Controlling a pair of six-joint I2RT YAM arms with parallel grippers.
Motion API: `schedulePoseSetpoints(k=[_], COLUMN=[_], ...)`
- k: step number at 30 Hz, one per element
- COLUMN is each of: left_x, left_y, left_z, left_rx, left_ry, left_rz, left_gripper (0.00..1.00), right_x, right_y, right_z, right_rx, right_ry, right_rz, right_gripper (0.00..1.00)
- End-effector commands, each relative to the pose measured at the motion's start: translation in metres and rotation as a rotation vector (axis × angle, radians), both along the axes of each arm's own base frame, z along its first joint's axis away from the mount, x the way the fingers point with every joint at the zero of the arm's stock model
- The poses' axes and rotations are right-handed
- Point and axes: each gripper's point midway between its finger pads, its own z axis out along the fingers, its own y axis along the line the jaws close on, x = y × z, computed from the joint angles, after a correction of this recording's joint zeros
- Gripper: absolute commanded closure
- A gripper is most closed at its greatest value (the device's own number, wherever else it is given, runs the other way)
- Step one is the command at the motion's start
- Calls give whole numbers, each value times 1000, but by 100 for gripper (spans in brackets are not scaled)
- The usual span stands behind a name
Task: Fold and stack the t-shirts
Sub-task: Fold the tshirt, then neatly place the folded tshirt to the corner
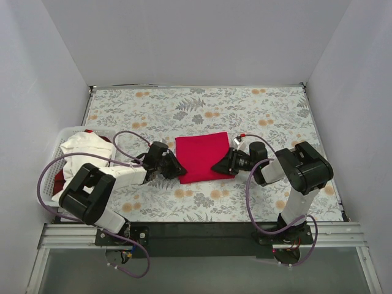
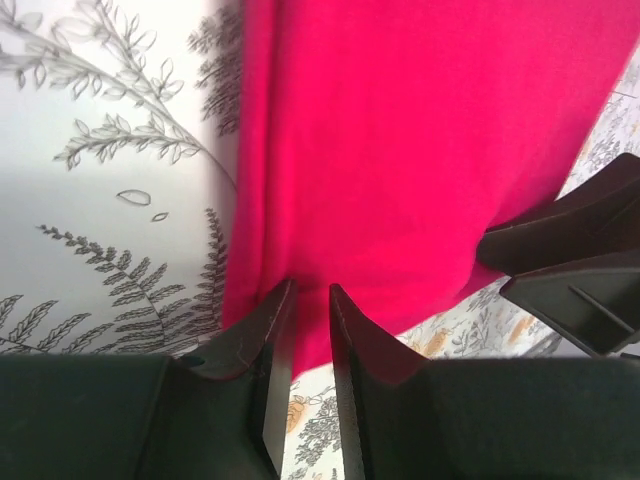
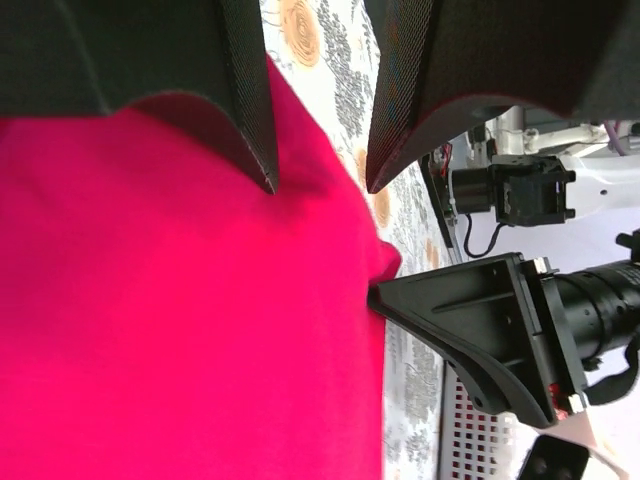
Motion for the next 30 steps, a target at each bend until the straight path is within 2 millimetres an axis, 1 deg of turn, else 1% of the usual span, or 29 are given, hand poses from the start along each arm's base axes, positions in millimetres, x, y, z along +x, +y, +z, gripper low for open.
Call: schedulePoseSetpoints(k=[1,2,3,4,5,6,7,8,9,10,11,12,13,14,15,16,17,18,19,20,21,22,23,24,25,26,27,30], left_x=[-9,-9,-6,-8,-5,-4,-1,0,2,-1,-1,-1,-6,-5,-5,-8,-6,-6,-6,-6,-2,0,1,5,8,8,11,13], left_y=[5,6,5,9,10,13,21,25,28,34,37,43,48,48,49,50,50,49,50,49,45,44,44,40,39,37,35,34], left_z=[-14,-12,-6,-6,5,10,16,20,30,33,36,36,34,37,37,31,31,30,23,22,23,23,18,20,20,14,14,2], left_rx=[13,15,14,42,43,63,111,135,150,187,208,236,272,281,288,308,313,318,331,335,333,334,349,346,349,359,361,380], left_ry=[36,37,28,43,17,7,11,10,-9,13,15,13,34,31,37,58,60,65,86,88,87,90,100,94,93,107,104,123], left_rz=[11,12,12,18,23,21,47,54,61,69,74,83,73,70,68,60,58,53,50,45,41,40,33,29,28,21,18,11], left_gripper=[80,80,79,77,73,71,68,62,59,56,53,46,42,38,33,33,33,33,33,34,35,38,39,41,42,43,44,47], right_x=[1,1,3,4,7,8,12,18,25,20,24,33,24,30,33,34,31,29,30,25,24,23,18,16,13,10,8,4], right_y=[-9,-9,-10,-12,-12,-15,-16,-19,-21,-28,-35,-38,-48,-57,-62,-67,-80,-87,-91,-101,-106,-110,-115,-117,-119,-122,-123,-127], right_z=[-9,-5,3,5,7,6,16,19,25,26,24,34,32,35,40,53,49,51,64,61,64,73,72,75,82,81,86,85], right_rx=[-19,-11,-10,-23,-43,-82,-107,-142,-174,-230,-289,-322,-394,-454,-486,-515,-589,-621,-636,-686,-706,-711,-735,-738,-733,-738,-733,-738], right_ry=[-53,-62,-88,-99,-114,-81,-152,-169,-190,-187,-185,-212,-186,-200,-215,-236,-219,-216,-247,-224,-232,-254,-244,-251,-271,-271,-288,-297], right_rz=[20,30,31,35,30,30,42,19,9,15,-12,-31,-17,-55,-71,-85,-97,-106,-123,-139,-145,-163,-171,-177,-190,-195,-203,-212], right_gripper=[53,54,54,54,54,54,54,54,53,52,52,52,51,50,49,47,45,44,39,38,36,32,32,32,29,29,29,29])
